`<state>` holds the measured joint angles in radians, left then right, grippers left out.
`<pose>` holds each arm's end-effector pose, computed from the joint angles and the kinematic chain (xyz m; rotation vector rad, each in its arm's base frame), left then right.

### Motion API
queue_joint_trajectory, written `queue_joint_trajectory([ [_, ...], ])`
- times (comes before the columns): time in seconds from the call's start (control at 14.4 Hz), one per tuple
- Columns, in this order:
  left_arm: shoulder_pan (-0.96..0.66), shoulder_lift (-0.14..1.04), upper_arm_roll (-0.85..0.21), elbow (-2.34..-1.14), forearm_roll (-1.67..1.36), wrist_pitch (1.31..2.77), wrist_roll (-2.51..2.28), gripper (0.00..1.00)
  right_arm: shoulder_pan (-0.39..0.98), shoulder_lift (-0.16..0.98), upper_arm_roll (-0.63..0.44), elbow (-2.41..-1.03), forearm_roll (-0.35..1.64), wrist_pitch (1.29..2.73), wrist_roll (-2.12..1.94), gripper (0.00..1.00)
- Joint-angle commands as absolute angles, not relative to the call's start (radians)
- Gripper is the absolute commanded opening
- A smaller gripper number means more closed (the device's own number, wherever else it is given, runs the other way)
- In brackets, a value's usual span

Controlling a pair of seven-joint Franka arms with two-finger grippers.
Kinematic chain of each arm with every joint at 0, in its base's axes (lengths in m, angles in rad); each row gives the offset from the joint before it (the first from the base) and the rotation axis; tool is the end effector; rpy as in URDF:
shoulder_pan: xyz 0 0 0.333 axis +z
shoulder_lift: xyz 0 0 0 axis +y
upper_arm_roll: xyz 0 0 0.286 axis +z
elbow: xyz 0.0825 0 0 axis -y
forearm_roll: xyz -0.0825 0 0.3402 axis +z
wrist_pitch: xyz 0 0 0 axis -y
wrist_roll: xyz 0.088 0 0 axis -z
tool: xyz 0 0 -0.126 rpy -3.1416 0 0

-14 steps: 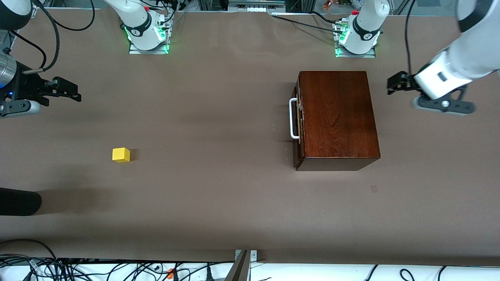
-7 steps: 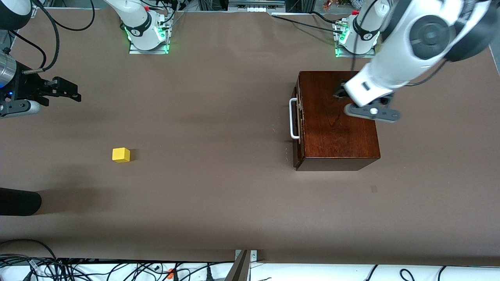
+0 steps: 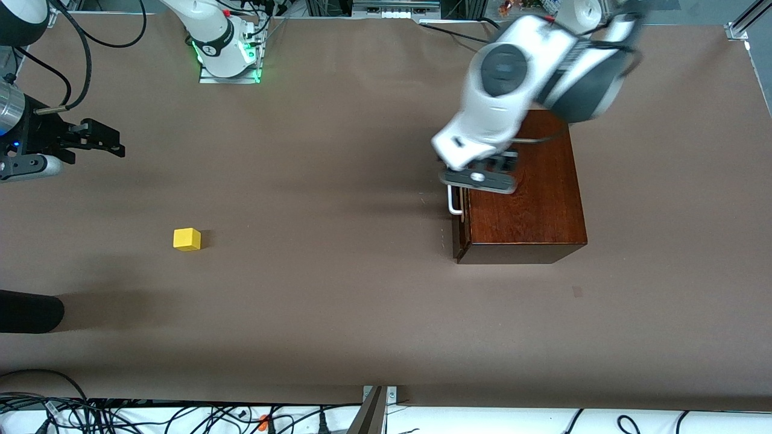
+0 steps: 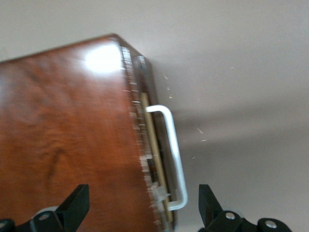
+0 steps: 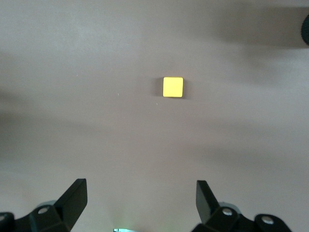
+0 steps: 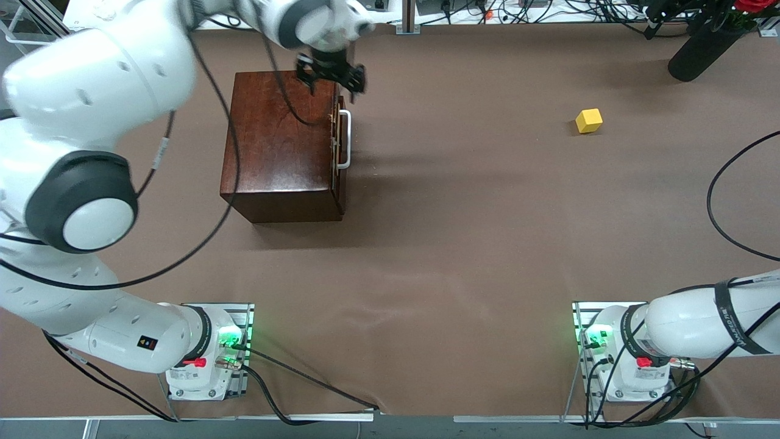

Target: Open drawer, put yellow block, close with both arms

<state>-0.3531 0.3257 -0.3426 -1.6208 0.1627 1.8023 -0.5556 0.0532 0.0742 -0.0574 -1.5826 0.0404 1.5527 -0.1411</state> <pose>0.4702 -0.3484 0.4016 -3.0170 0.2683 0.1102 0.5239 0.0039 0.5308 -3.0870 -0.2094 0.1565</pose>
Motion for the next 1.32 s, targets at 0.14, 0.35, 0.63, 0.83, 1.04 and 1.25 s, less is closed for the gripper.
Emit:
queue_joint_trajectory([
  [0.14,-0.425,0.399,-0.334,-1.604,0.227,1.813,-0.635,1.00,0.048,0.086,-0.055,-1.557,0.038,1.543,-0.150,1.00],
  [0.35,-0.466,0.423,-0.334,-1.618,0.284,1.813,-0.686,1.00,0.048,0.086,-0.055,-1.557,0.038,1.545,-0.150,1.00],
  [0.63,-0.489,0.454,-0.334,-1.631,0.345,1.815,-0.736,1.00,0.048,0.084,-0.055,-1.557,0.038,1.545,-0.150,1.00],
  [0.83,-0.492,0.475,-0.334,-1.632,0.377,1.815,-0.738,1.00,0.048,0.086,-0.057,-1.557,0.038,1.545,-0.150,1.00],
  [1.04,-0.494,0.492,-0.334,-1.640,0.380,1.833,-0.764,1.00,0.048,0.086,-0.057,-1.557,0.038,1.543,-0.150,1.00],
  [1.25,-0.500,0.494,-0.334,-1.687,0.382,1.888,-0.799,1.00,0.048,0.086,-0.057,-1.557,0.037,1.543,-0.150,1.00],
])
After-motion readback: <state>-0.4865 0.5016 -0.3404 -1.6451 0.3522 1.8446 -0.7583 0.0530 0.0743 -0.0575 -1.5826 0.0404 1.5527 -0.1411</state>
